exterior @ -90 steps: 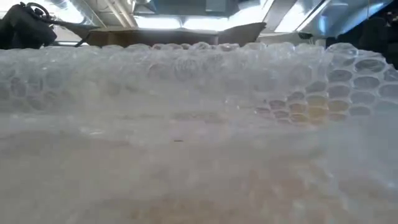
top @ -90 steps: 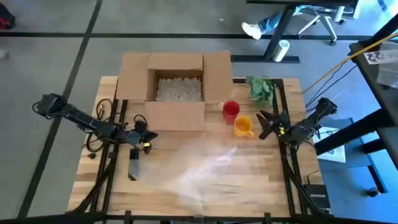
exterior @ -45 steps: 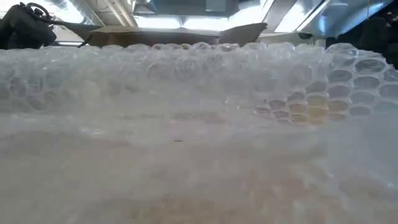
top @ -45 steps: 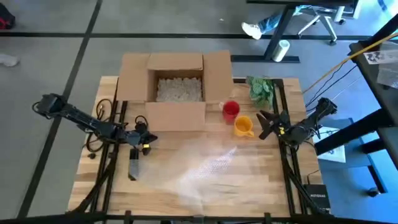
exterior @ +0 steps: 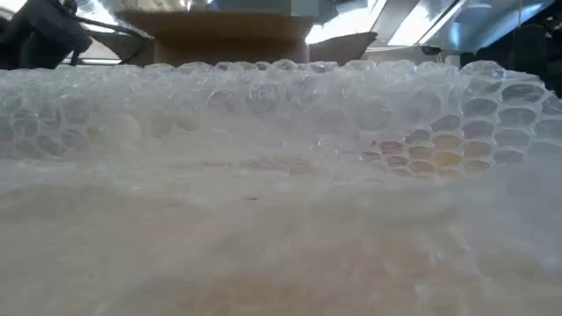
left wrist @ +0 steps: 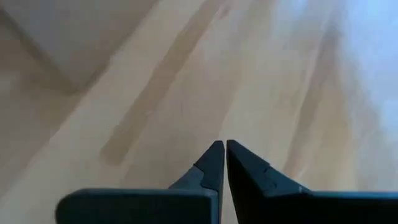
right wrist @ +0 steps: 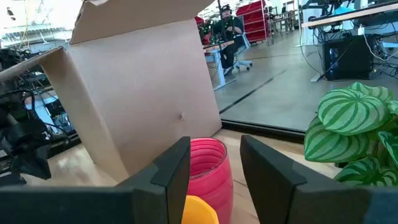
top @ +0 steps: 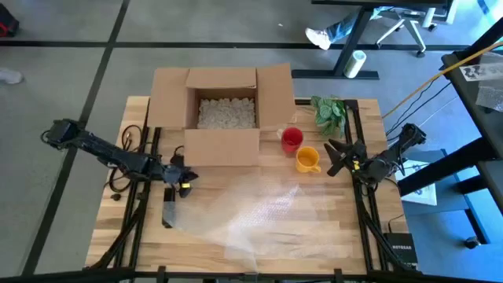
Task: Wrap mug
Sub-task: Wrap the yellow mug with bubble wrap
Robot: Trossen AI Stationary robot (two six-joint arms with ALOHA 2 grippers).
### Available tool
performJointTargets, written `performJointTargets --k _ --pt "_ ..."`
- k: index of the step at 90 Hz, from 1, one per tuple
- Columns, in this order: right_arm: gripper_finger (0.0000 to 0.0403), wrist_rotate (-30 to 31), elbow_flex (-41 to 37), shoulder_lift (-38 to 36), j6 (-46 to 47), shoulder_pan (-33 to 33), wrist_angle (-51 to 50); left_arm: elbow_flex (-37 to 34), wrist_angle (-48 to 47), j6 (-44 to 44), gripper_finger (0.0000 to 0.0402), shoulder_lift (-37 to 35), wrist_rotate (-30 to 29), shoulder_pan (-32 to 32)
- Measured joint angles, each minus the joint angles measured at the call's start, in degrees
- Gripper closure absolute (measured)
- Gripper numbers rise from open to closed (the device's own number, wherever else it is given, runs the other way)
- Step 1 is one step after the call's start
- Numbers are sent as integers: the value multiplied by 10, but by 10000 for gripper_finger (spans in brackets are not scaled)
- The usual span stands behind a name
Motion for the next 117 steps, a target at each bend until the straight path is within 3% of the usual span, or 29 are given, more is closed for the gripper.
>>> performJointTargets --k 11,38,58,82,100,117 --pt "276 0 0 0 0 0 0 80 -169 2 402 -22 -17 -18" --pt "276 0 0 0 0 0 0 145 -246 -103 402 -129 -56 -108" --pt "276 0 0 0 0 0 0 184 -246 -141 402 -141 -82 -174" --pt "276 0 0 0 0 0 0 275 -287 -195 402 -93 -117 -246" --pt "276 0 0 0 0 0 0 352 -317 -250 402 -1 -116 -289" --pt "276 -1 0 0 0 0 0 441 -318 -249 402 90 -116 -310"
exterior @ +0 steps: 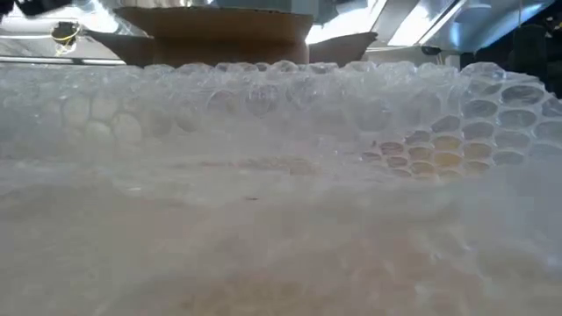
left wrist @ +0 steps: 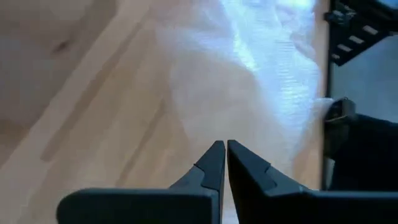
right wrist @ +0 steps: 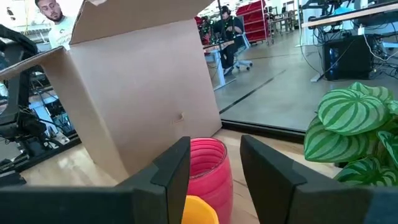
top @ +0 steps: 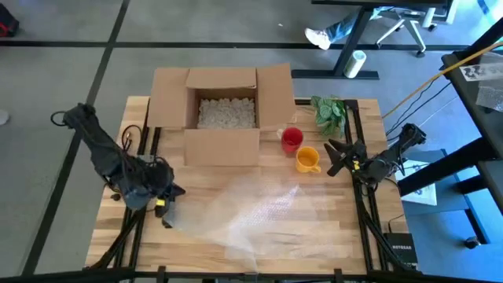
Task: Wrap mug
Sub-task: Wrap the yellow mug with bubble wrap
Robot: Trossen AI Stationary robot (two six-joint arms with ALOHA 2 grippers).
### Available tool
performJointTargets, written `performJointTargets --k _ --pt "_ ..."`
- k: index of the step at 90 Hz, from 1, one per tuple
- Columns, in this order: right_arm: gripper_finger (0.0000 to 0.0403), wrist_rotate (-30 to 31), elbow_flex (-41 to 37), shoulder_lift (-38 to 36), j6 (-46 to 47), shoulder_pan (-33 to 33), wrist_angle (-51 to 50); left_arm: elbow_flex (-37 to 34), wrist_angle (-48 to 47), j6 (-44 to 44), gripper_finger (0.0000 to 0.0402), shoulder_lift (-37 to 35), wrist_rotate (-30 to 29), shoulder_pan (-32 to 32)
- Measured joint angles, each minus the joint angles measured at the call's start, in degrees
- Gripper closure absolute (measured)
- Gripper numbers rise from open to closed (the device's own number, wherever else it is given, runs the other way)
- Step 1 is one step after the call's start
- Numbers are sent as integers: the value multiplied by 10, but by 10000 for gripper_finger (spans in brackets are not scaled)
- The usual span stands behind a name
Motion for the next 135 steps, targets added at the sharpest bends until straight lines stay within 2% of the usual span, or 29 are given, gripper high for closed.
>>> performJointTargets --k 16,28,46,58,74,87,96,111,118,135 --pt "276 0 0 0 6 0 3 74 -7 12 402 69 -2 -8" --pt "276 -20 0 0 85 0 20 96 -10 11 402 113 -2 -8" --pt "276 -44 0 0 114 0 24 106 -9 -19 402 157 -2 -8" --pt "276 -92 0 0 120 0 26 106 -8 -33 402 171 -2 -9" --pt "276 -116 0 0 139 0 28 106 -8 -34 402 183 -2 -9" --pt "278 -181 0 0 151 0 43 106 -7 -22 402 196 -2 -9" --pt "300 -208 0 16 154 0 66 106 -7 -15 402 207 -2 -9" --pt "363 -157 3 51 148 0 63 106 -7 -8 402 217 -2 -8" --pt "384 -152 3 59 151 0 48 106 -7 -7 402 220 -2 -8" --pt "399 -172 3 61 155 0 32 106 -8 -1 402 220 -2 -8"
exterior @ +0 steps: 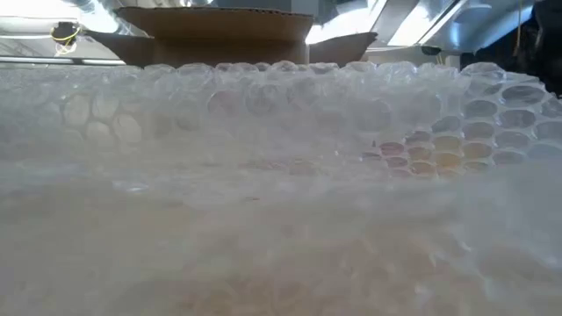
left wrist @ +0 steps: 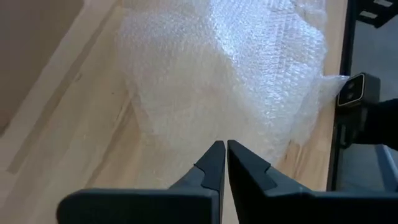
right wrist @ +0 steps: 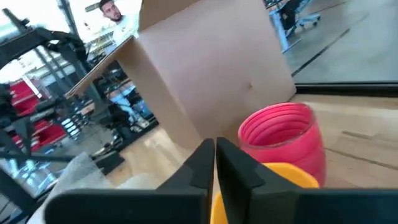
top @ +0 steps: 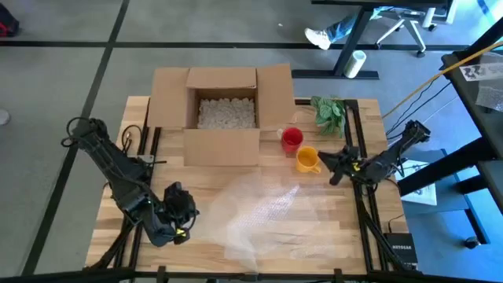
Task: Wrap mug
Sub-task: Wrap the yellow mug with bubble wrap
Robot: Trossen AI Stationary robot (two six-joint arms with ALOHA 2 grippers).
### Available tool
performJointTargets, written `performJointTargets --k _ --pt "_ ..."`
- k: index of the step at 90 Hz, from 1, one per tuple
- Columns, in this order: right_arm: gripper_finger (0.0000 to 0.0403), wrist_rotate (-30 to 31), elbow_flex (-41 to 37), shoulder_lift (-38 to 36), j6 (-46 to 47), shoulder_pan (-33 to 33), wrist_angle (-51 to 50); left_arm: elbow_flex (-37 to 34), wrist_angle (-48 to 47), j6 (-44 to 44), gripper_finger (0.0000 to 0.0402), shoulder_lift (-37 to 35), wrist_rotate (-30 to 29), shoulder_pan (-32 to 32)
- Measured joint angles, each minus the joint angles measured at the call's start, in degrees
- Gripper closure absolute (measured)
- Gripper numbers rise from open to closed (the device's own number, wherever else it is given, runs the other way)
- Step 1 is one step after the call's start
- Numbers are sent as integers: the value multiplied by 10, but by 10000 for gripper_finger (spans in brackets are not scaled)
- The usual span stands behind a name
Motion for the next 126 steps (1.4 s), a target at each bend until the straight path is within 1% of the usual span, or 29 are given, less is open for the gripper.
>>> performJointTargets --k 11,25,31,38,44,51,61,73,84,96,102,108,114,126 --pt "394 -6 0 0 -7 0 -1 0 0 2 402 0 0 0" --pt "402 -73 1 6 11 0 17 0 -3 9 402 0 0 6" --pt "402 -88 13 23 14 0 18 0 -7 12 402 0 0 12" --pt "402 -89 50 63 3 0 18 0 -6 24 402 0 0 22" --pt "402 -84 96 116 -29 0 17 0 -6 31 402 0 0 30" --pt "403 -84 172 197 -62 0 -6 0 -7 41 402 0 0 40" --pt "403 -102 300 332 -80 0 -94 -13 -10 43 402 0 0 50" --pt "403 -137 461 505 -61 0 -232 -47 -3 31 402 0 20 59" --pt "403 -180 600 649 -19 0 -358 -84 7 11 402 0 37 61" --pt "403 -243 717 769 14 -1 -458 -123 83 18 402 0 70 61" --pt "403 -264 754 812 33 -5 -492 -148 144 33 402 0 90 61" --pt "403 -281 770 842 56 -8 -514 -171 178 38 402 0 98 61" --pt "403 -303 770 863 80 -15 -516 -190 197 34 402 0 98 61" --pt "403 -339 745 889 121 -28 -490 -222 198 -4 402 0 98 66"
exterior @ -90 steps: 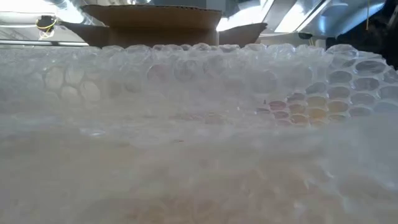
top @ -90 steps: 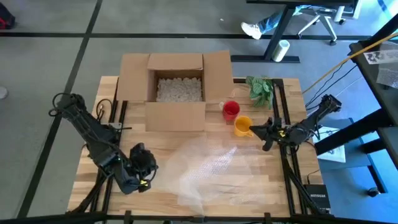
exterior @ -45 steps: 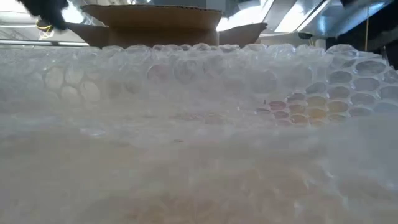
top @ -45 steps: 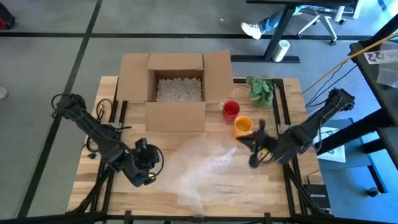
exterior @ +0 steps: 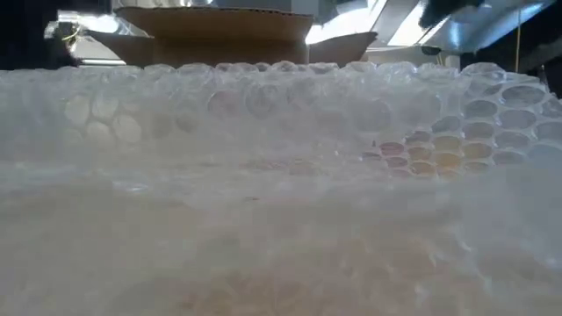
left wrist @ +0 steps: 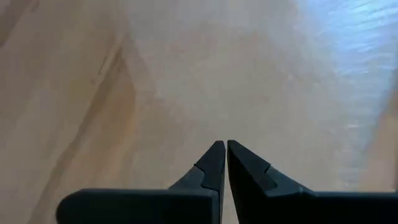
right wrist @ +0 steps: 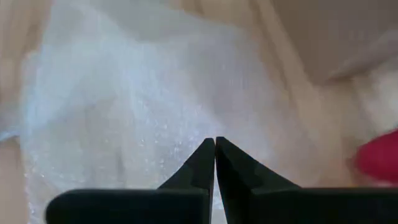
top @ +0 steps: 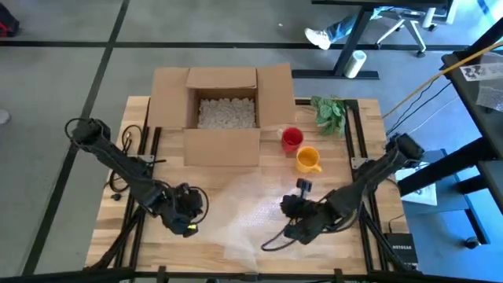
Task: Wrap mug
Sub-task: Wrap the yellow mug with bubble wrap
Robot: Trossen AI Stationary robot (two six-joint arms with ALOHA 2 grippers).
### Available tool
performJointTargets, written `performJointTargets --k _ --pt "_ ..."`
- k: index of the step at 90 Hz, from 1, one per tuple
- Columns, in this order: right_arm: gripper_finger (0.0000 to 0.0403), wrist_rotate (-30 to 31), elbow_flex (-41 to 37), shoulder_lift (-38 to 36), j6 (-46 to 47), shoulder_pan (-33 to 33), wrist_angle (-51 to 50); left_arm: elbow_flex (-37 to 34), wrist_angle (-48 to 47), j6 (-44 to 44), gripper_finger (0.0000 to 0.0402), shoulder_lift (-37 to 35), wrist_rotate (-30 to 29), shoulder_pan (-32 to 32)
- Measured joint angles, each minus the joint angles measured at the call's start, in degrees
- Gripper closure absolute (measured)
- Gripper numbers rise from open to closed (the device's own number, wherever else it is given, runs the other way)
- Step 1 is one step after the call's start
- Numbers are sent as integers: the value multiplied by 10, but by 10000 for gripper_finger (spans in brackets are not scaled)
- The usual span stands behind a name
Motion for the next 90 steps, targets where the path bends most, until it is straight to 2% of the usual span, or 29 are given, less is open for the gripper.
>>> performJointTargets --k 8,21,39,62,90 --pt "403 -21 -25 9 13 -6 43 -18 11 -12 402 0 4 0" --pt "403 -39 -70 8 34 -15 122 -48 81 0 402 0 32 8" --pt "403 -66 -116 8 113 -29 130 -85 163 17 402 0 41 25" --pt "403 -87 -175 8 160 -29 191 -143 271 30 402 0 57 52" --pt "403 -93 -237 21 216 -29 224 -187 285 30 402 0 57 90"
